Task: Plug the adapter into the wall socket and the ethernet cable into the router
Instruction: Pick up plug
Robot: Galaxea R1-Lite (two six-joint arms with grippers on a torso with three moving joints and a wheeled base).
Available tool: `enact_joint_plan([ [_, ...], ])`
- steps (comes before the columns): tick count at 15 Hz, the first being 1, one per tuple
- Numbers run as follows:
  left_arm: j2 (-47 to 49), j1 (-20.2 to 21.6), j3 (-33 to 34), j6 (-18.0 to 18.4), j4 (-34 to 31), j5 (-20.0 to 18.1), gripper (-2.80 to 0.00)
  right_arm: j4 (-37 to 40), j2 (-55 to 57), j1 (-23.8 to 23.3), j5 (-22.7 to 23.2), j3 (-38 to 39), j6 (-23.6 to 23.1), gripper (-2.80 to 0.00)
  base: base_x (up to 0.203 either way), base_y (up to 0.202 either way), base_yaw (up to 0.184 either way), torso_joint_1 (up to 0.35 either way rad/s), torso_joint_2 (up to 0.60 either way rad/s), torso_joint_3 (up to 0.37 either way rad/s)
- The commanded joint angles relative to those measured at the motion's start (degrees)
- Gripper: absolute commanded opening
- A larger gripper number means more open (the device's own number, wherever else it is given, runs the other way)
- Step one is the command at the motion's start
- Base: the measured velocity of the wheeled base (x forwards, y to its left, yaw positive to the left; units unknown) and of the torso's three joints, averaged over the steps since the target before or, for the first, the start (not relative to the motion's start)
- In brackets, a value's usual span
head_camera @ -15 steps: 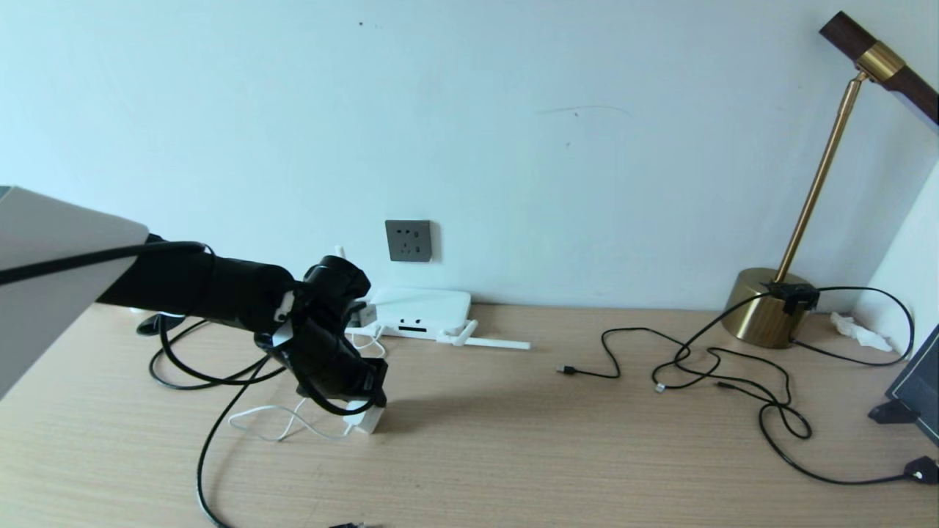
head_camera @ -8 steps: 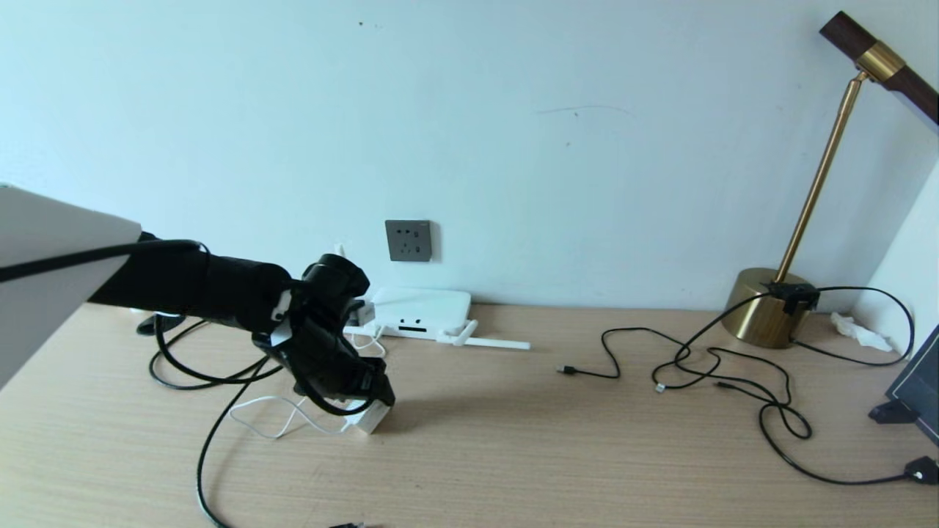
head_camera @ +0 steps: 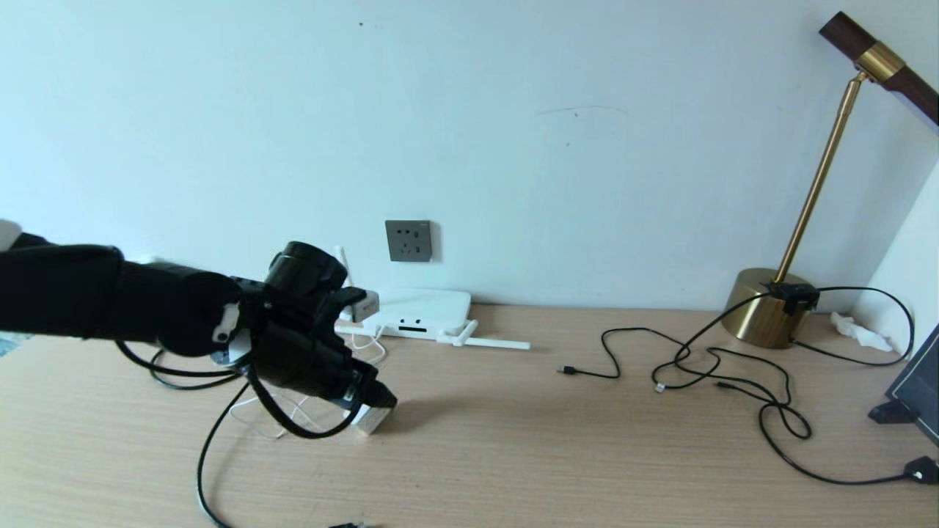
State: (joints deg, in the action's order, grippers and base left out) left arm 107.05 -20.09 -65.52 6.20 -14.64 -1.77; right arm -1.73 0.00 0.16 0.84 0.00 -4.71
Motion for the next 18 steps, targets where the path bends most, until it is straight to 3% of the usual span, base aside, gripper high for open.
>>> enact_joint_plan([
  [1, 0.2, -0.6, 5.5, 3.0, 7.9, -0.1, 0.00, 0.0, 0.1, 0.0, 0.0, 0.6, 0.0, 0.00, 0.000, 0.000, 0.000, 0.000, 0.00, 0.000],
  [3, 2.8, -0.7, 7.6, 6.8, 15.7, -0.1, 0.00, 0.0, 0.1, 0.0, 0.0, 0.6, 0.0, 0.00, 0.000, 0.000, 0.000, 0.000, 0.00, 0.000],
  [8, 3.5, 1.3, 7.7, 14.6, 15.6, 0.1, 0.00, 0.0, 0.0, 0.0, 0.0, 0.6, 0.0, 0.00, 0.000, 0.000, 0.000, 0.000, 0.00, 0.000],
  [18, 4.0, 1.7, 6.9, 15.0, 13.1, 0.5, 0.00, 0.0, 0.0, 0.0, 0.0, 0.6, 0.0, 0.00, 0.000, 0.000, 0.000, 0.000, 0.00, 0.000],
])
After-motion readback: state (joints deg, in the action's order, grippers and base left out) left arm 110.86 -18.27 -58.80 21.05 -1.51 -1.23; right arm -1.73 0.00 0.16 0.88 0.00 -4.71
